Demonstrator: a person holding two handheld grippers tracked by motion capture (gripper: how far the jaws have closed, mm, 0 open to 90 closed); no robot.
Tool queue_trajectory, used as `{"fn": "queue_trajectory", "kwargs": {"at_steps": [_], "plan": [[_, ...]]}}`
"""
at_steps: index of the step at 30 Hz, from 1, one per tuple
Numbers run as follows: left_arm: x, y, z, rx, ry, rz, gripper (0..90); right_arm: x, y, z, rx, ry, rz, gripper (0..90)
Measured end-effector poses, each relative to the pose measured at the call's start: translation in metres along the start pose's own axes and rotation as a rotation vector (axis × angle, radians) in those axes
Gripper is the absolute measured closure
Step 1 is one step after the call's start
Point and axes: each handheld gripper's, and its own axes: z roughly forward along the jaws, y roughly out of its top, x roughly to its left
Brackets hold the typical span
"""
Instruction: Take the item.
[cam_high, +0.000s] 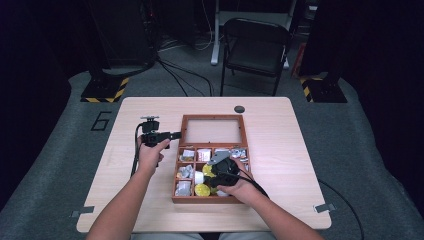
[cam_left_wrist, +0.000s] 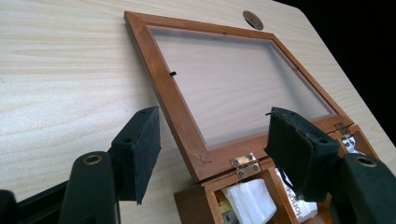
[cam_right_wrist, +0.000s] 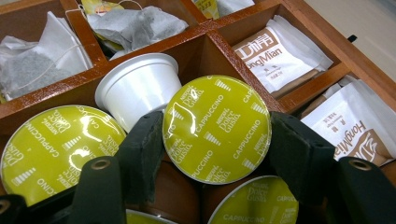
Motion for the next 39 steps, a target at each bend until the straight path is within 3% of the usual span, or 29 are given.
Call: {"fn": "queue_trajectory", "kwargs": {"at_steps": [6, 14, 20, 29, 39], "plan": [[0.002, 0.0, -0.001, 0.005, 0.001, 0.012, 34.8, -0.002, 0.001, -0.002, -0.028, 0.005, 0.049, 36.9], [0.002, 0.0, -0.001, 0.005, 0.003, 0.013, 34.8, -0.006, 0.001, -0.004, -0.025, 0.025, 0.064, 36.9], [0.002, 0.001, -0.001, 0.001, 0.006, 0.008, 34.8, -0.009, 0.002, -0.008, -0.042, 0.044, 0.103, 36.9], [0.001, 0.001, -0.002, -0.006, 0.008, -0.002, 34.8, -0.01, 0.012, -0.017, -0.066, 0.073, 0.108, 36.9], [0.002, 0.002, -0.005, -0.002, 0.008, 0.014, 35.0, -0.008, 0.02, -0.024, -0.076, 0.092, 0.11, 36.9]]}}
